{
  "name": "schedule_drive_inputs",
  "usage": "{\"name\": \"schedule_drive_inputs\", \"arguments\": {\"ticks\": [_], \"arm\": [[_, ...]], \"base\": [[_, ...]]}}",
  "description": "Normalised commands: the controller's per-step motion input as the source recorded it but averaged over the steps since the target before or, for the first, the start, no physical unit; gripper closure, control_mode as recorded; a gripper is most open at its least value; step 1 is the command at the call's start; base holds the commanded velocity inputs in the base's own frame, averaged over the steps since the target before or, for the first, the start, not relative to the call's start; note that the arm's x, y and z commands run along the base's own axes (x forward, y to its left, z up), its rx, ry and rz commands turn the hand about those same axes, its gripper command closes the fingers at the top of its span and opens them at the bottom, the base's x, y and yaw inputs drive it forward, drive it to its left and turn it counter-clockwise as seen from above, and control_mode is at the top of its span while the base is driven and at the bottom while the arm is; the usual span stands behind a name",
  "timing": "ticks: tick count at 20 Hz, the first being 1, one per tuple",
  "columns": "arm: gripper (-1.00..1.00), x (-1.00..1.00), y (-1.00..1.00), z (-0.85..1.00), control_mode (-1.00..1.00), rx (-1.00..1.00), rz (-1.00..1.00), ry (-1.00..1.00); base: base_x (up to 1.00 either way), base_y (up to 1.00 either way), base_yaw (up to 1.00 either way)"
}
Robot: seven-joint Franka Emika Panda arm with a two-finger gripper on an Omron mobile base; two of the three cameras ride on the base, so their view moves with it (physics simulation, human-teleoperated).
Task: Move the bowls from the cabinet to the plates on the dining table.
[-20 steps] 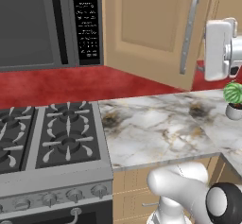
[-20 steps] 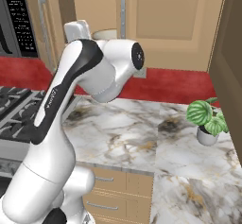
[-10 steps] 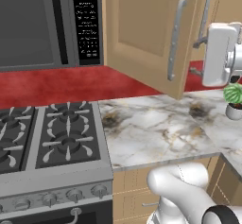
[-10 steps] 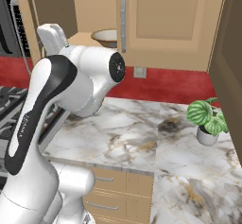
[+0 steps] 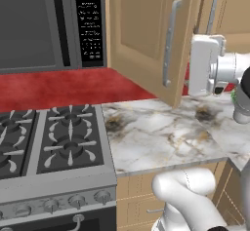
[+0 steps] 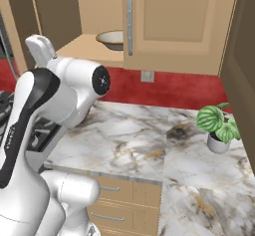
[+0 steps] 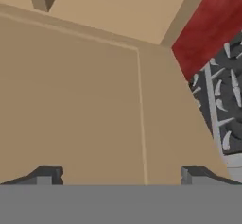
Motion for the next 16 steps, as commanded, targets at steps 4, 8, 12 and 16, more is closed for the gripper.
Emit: {"name": "schedule_drive_inputs", "arguments": {"ticks": [4,8,12,16], "arm": [[-1.00,0.04,0.76,-0.03,-1.00,0.00,0.00,-0.04],[-1.00,-0.04,0.85,0.11,-1.00,0.00,0.00,-0.10],[-1.00,-0.09,0.80,0.14,-1.00,0.00,0.00,-0.11],[-1.00,0.14,0.12,-0.21,-1.00,-0.01,0.00,-0.03]], "base": [[0.00,0.00,0.00],[0.00,0.00,0.00],[0.00,0.00,0.00],[0.00,0.00,0.00]]}}
